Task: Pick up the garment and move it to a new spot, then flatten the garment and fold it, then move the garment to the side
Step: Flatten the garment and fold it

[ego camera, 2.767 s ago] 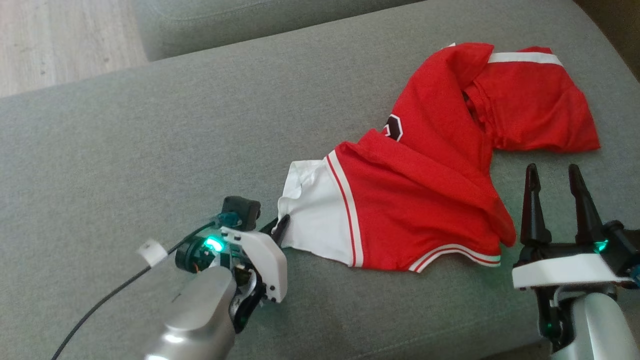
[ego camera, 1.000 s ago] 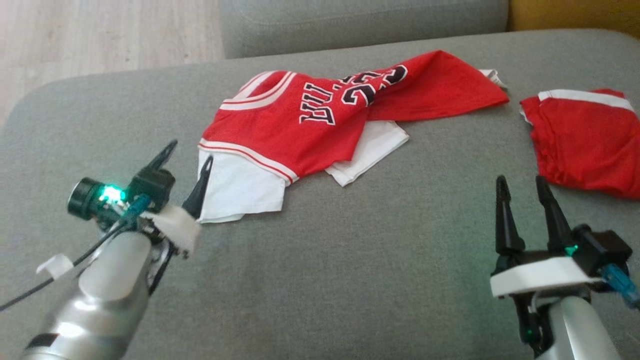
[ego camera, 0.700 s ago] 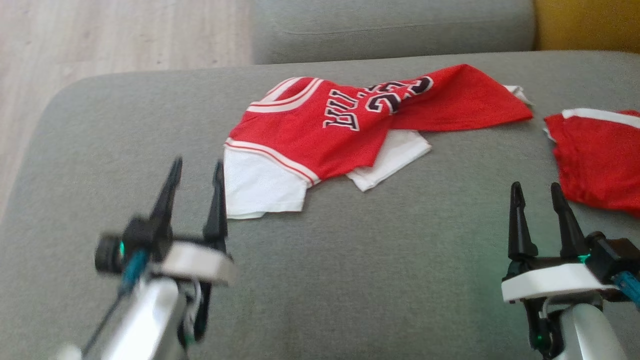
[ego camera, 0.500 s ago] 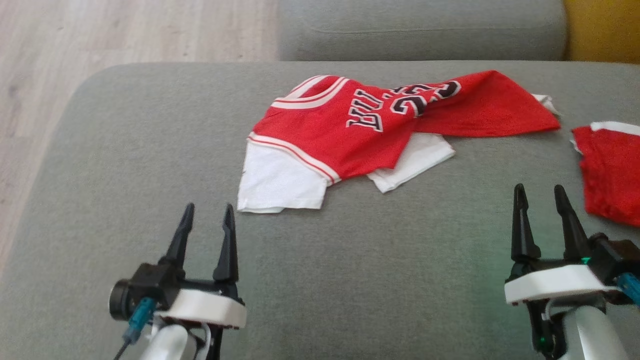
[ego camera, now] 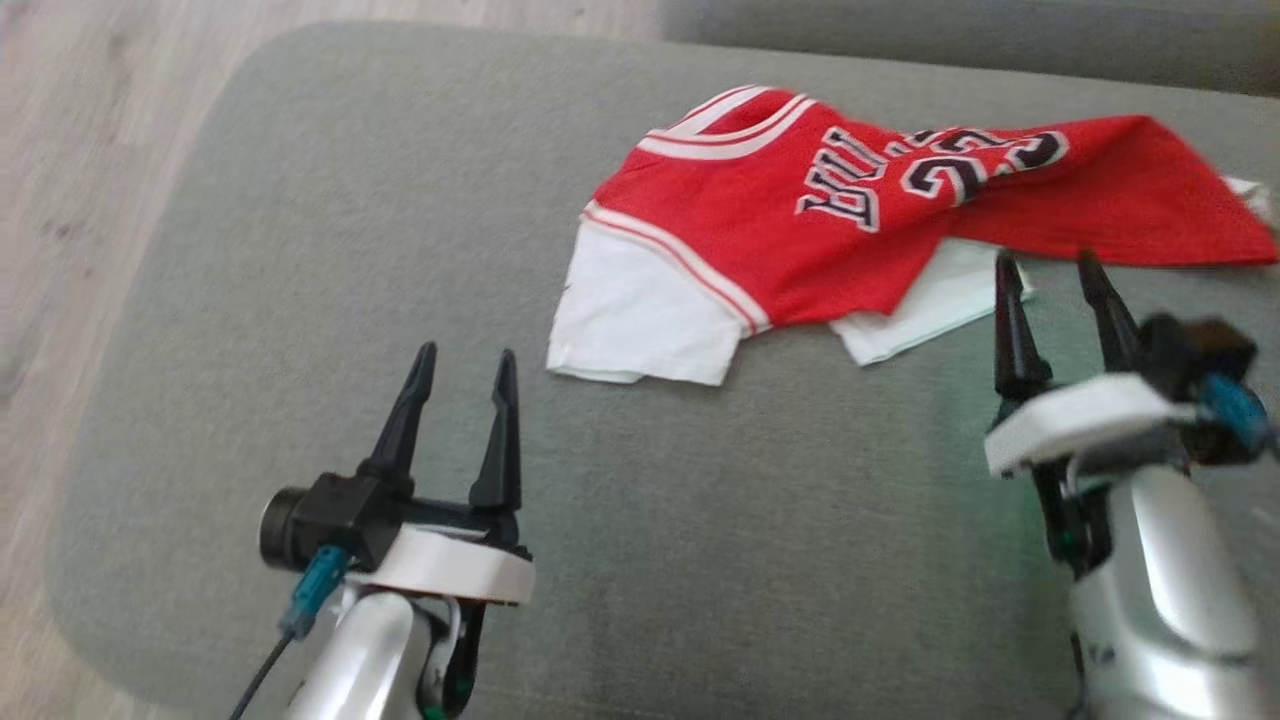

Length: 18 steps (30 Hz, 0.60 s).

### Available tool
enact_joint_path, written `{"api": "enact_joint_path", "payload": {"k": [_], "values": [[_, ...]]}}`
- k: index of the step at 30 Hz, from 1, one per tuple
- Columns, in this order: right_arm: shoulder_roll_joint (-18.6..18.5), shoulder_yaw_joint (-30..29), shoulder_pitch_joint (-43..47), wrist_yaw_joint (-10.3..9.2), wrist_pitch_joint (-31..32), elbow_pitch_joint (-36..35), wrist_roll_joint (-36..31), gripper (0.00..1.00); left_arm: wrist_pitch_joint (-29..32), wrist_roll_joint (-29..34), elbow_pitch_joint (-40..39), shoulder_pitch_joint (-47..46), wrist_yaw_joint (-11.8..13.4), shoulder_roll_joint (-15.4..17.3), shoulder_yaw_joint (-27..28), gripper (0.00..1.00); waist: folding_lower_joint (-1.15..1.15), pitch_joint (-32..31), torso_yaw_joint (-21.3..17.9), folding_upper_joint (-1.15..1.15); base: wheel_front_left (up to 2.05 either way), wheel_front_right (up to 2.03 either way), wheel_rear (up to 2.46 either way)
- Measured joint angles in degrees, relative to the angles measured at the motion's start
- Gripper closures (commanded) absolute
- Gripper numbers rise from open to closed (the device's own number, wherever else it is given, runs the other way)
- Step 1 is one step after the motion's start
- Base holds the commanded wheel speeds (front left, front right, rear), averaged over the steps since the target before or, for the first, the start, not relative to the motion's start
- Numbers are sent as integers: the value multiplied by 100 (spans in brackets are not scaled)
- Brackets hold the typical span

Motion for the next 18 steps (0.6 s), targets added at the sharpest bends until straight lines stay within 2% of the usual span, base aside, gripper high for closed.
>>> {"api": "enact_joint_path", "payload": {"k": [3, 7, 14, 17, 18], "values": [[-4, -76, -460, 0, 328, 721, 194, 0, 0, 59, 10, -44, -65, -88, 23, 0, 0, 147, 202, 0, 0, 0, 0], [-10, -331, -893, 0, 506, 1618, 138, 0, -1, 91, 58, -47, -147, -166, 63, 0, 0, 327, 453, 0, 0, 0, 0], [-33, -616, -1706, 0, 443, 2636, 104, 0, -1, 156, 135, -107, -216, -197, 91, 0, -1, 575, 727, 0, 0, 0, 0], [-89, -641, -1905, 0, 335, 2999, -119, 0, 0, 156, 163, -160, -219, -204, 88, 0, -1, 635, 782, 0, 0, 0, 0], [-100, -649, -1952, 0, 293, 3111, -122, 13, -1, 156, 163, -184, -219, -205, 86, 0, -1, 649, 797, 0, 0, 0, 0]]}}
